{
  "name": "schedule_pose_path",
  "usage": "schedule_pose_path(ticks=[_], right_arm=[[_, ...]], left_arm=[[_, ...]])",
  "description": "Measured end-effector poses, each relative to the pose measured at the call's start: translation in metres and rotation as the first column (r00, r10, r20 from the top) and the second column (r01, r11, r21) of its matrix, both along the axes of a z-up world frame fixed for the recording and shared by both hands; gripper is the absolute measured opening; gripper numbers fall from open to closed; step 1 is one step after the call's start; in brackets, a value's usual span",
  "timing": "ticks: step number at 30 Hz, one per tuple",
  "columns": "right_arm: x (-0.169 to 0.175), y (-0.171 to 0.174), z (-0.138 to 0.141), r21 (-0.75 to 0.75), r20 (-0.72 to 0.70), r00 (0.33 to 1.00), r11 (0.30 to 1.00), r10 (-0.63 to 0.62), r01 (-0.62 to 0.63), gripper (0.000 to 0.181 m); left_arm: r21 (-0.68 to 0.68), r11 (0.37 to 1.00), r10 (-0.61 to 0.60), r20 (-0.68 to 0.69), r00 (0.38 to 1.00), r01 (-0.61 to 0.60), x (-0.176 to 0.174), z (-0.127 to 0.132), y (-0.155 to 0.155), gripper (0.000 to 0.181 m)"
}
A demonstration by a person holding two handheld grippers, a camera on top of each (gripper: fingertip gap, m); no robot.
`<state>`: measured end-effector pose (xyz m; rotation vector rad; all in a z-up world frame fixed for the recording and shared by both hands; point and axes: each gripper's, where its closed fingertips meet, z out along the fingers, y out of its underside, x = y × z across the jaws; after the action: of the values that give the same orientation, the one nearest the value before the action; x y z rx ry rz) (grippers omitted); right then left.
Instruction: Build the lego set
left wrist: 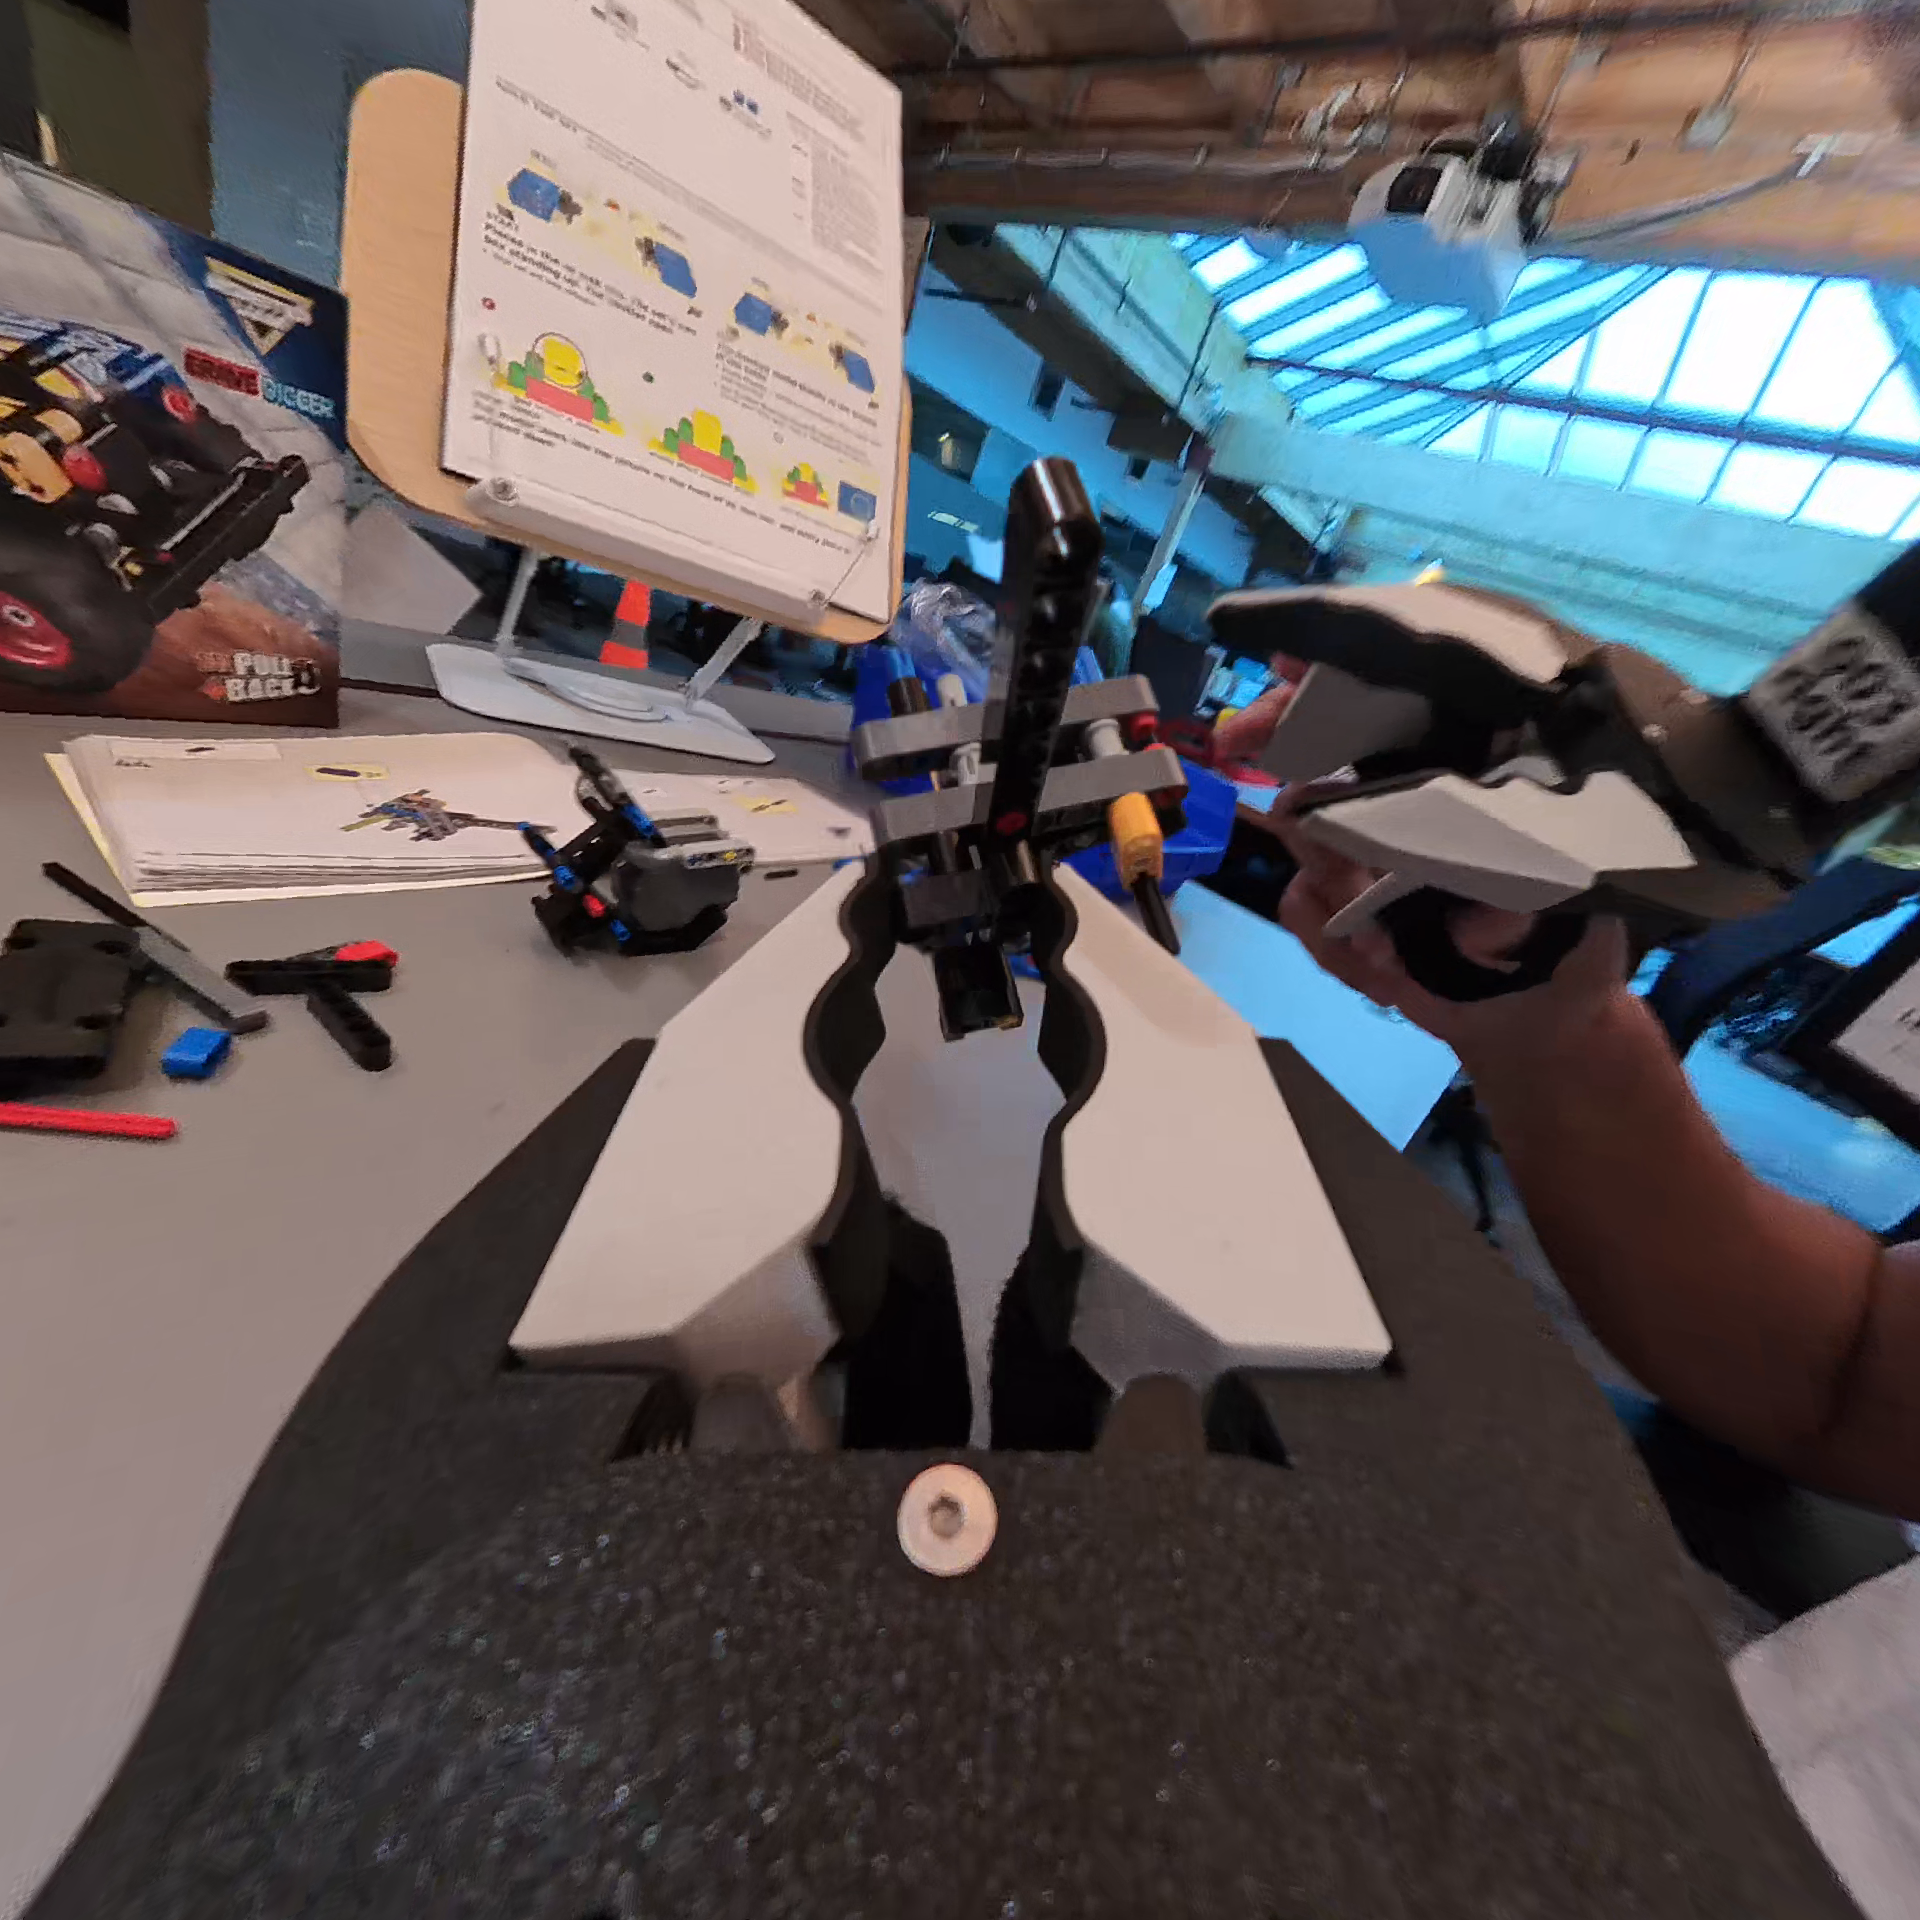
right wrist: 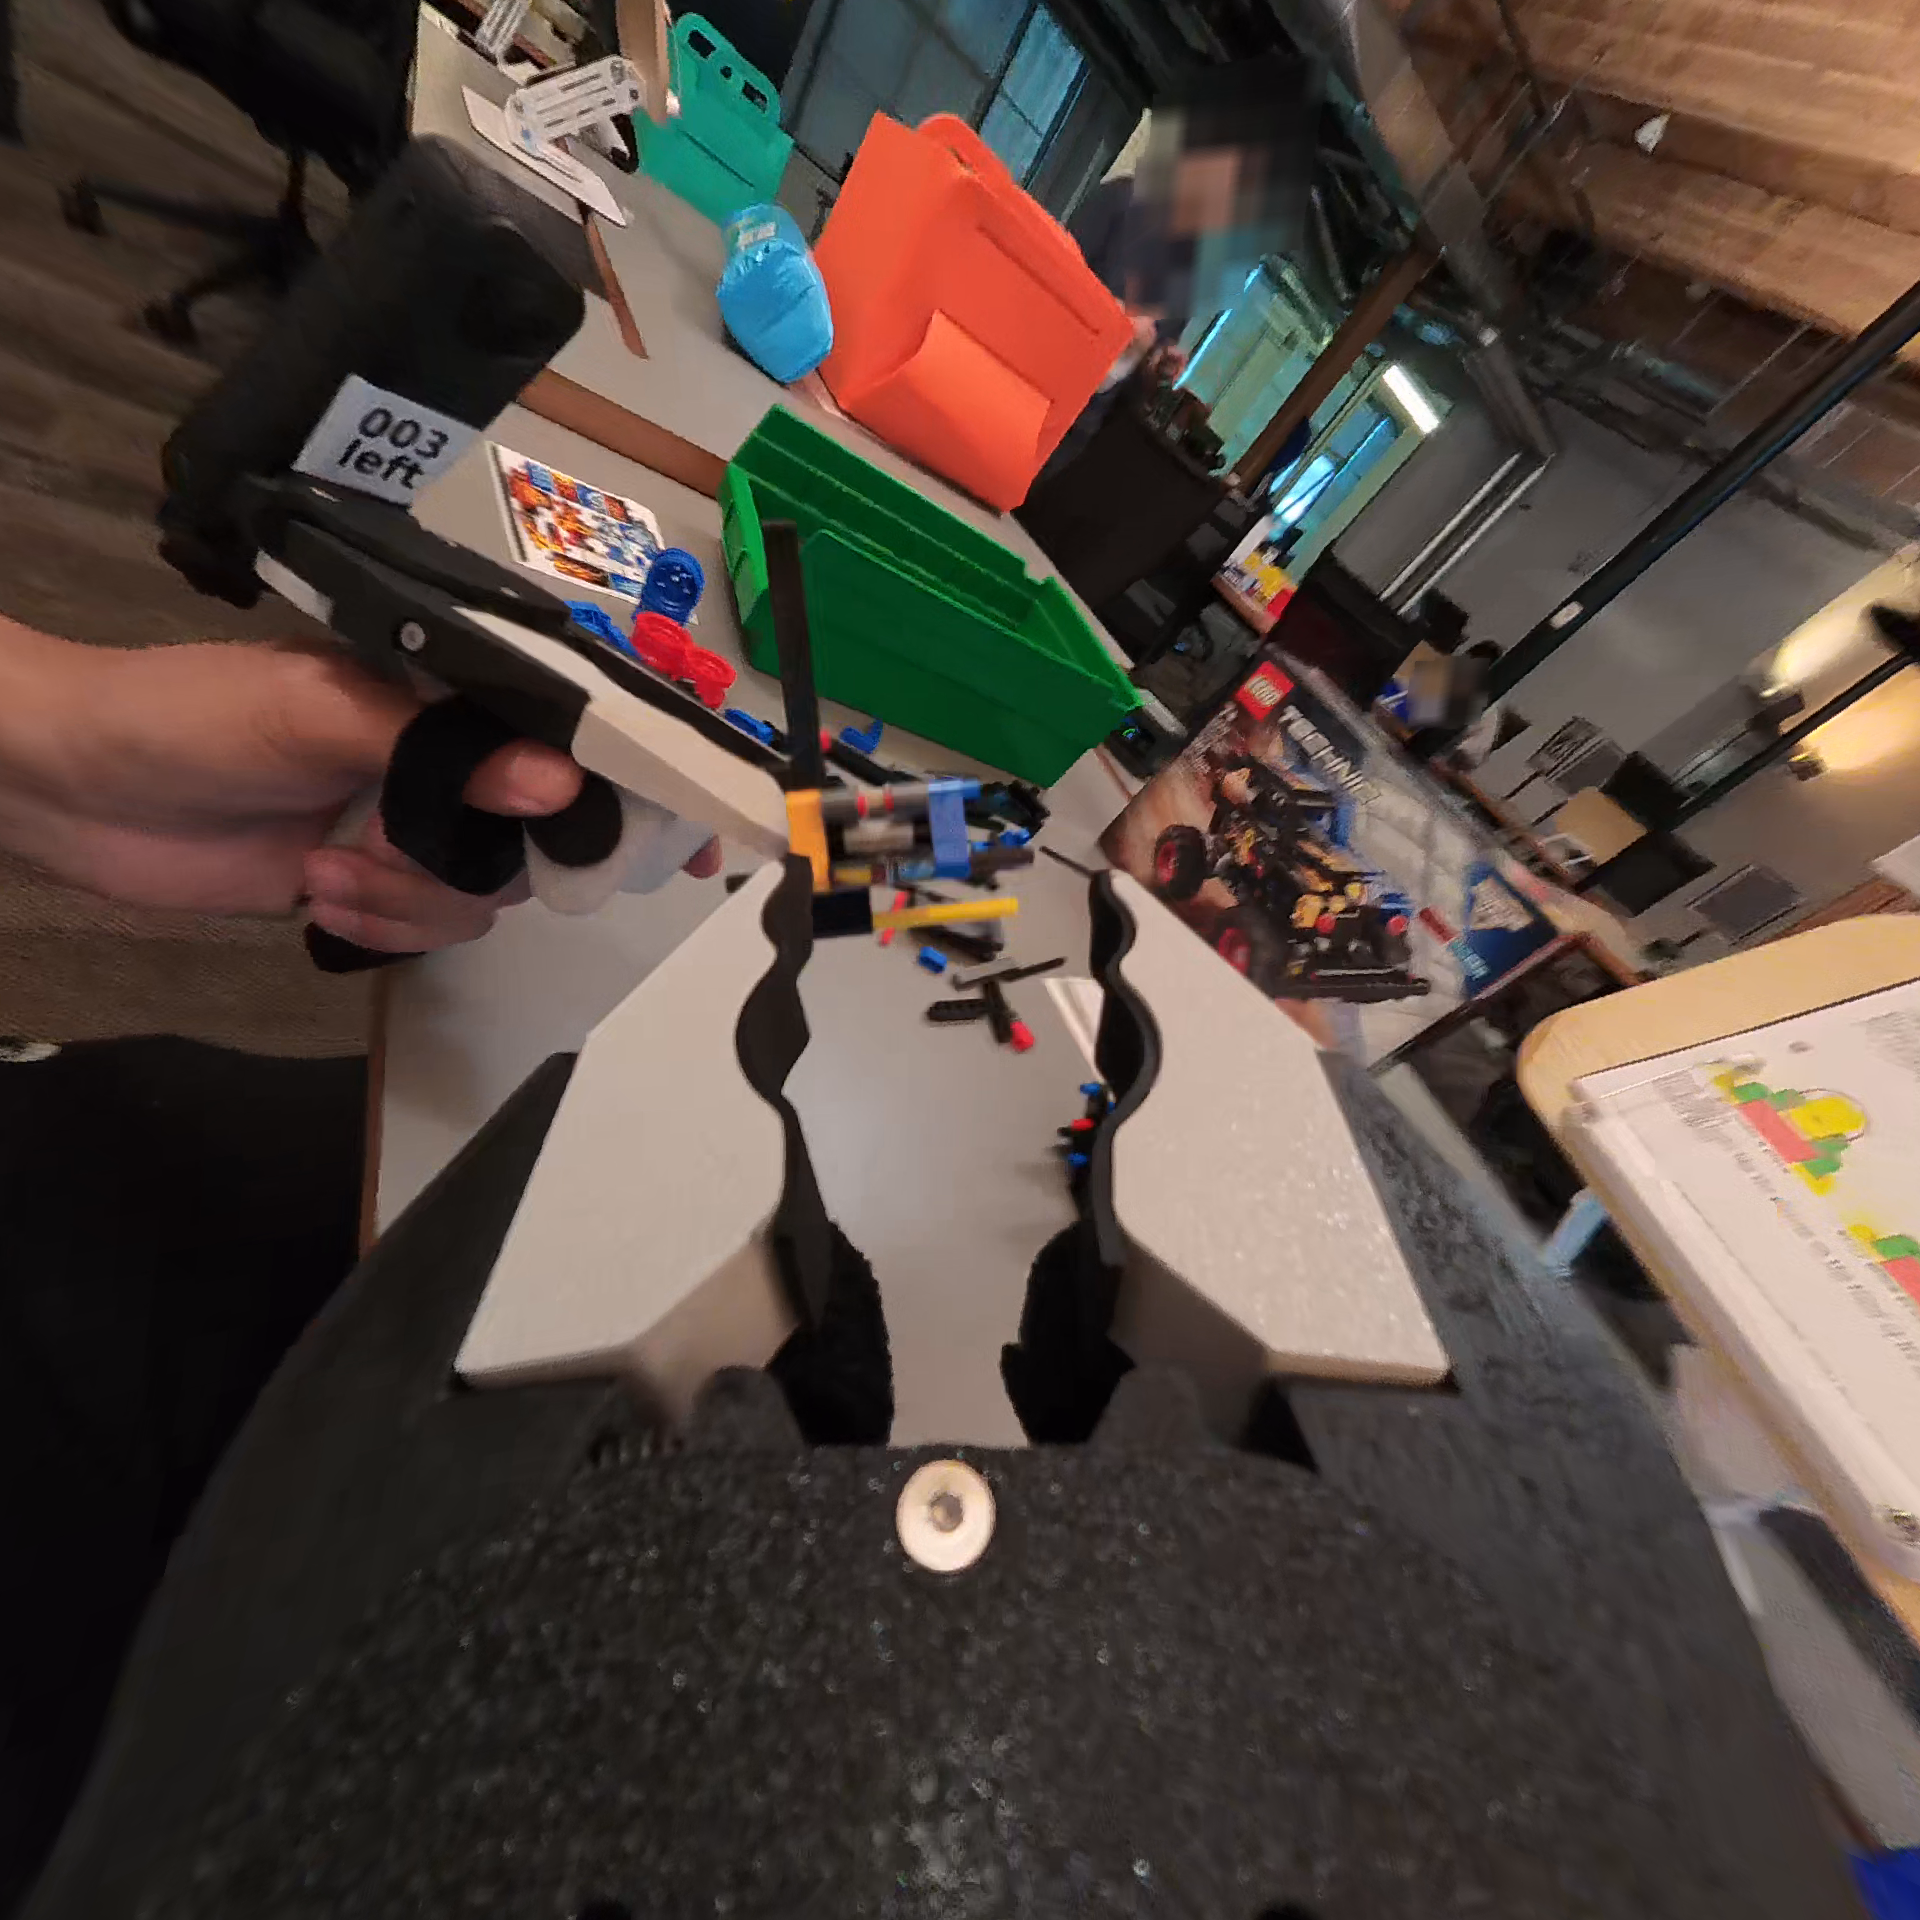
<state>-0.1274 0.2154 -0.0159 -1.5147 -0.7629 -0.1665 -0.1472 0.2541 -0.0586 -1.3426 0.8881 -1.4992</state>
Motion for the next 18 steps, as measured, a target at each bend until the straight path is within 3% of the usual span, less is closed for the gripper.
schedule_pose_path(ticks=[1, 4, 8, 9, 11, 13, 15, 18], right_arm=[[-0.001, 0.000, -0.002, -0.039, -0.052, 0.998, 0.999, 0.021, -0.023, 0.053], [-0.011, -0.003, -0.007, -0.153, -0.345, 0.929, 0.968, 0.136, -0.199, 0.051], [-0.023, -0.004, -0.002, -0.138, -0.747, 0.633, 0.886, 0.200, -0.443, 0.047], [-0.025, -0.001, -0.005, -0.140, -0.769, 0.611, 0.883, 0.189, -0.449, 0.047], [-0.030, 0.007, -0.015, -0.149, -0.744, 0.650, 0.909, 0.156, -0.389, 0.046], [-0.036, 0.011, -0.016, -0.117, -0.725, 0.672, 0.936, 0.148, -0.332, 0.039], [-0.036, 0.013, -0.013, -0.091, -0.751, 0.648, 0.951, 0.130, -0.297, 0.041], [-0.029, 0.014, -0.007, -0.086, -0.812, 0.575, 0.956, 0.097, -0.281, 0.042]], left_arm=[[-0.010, 1.000, -0.022, 0.029, 0.999, 0.022, -0.002, 0.004, -0.002, 0.025], [-0.011, 0.997, -0.079, 0.125, 0.989, 0.081, -0.007, 0.016, -0.011, 0.024], [0.030, 1.000, -0.006, 0.162, 0.987, 0.001, -0.011, 0.019, -0.005, 0.024], [0.049, 0.998, 0.040, 0.160, 0.986, -0.048, -0.011, 0.018, -0.001, 0.024], [0.099, 0.983, 0.144, 0.130, 0.981, -0.157, -0.011, 0.016, 0.006, 0.024], [0.237, 0.934, 0.251, 0.097, 0.963, -0.267, -0.008, 0.015, 0.009, 0.024], [0.342, 0.867, 0.346, 0.112, 0.932, -0.363, -0.009, 0.018, 0.011, 0.024], [0.465, 0.783, 0.412, 0.108, 0.905, -0.412, -0.007, 0.019, 0.004, 0.024]])
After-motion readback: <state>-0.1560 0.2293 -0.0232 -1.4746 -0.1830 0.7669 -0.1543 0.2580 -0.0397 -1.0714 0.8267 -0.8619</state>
